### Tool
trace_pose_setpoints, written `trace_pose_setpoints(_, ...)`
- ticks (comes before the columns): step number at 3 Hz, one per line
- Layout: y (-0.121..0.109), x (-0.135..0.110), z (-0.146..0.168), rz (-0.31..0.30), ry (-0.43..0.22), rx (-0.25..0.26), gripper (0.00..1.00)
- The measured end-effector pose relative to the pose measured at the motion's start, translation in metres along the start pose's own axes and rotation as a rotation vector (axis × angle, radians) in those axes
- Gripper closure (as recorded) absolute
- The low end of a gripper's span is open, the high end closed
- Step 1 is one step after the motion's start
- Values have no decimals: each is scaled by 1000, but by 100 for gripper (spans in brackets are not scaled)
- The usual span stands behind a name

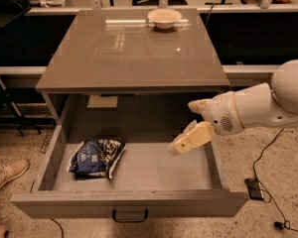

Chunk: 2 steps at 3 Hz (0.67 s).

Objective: Pick blue chip bag from top drawer and place on counter

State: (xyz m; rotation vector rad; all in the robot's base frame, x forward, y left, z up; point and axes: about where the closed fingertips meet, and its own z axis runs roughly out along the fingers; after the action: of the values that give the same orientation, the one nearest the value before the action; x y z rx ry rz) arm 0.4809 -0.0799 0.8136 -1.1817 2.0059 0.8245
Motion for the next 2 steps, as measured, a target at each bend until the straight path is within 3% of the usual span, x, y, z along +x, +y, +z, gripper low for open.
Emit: trace_pose_setpoints(2,2,15,90,14,-6,-54,0)
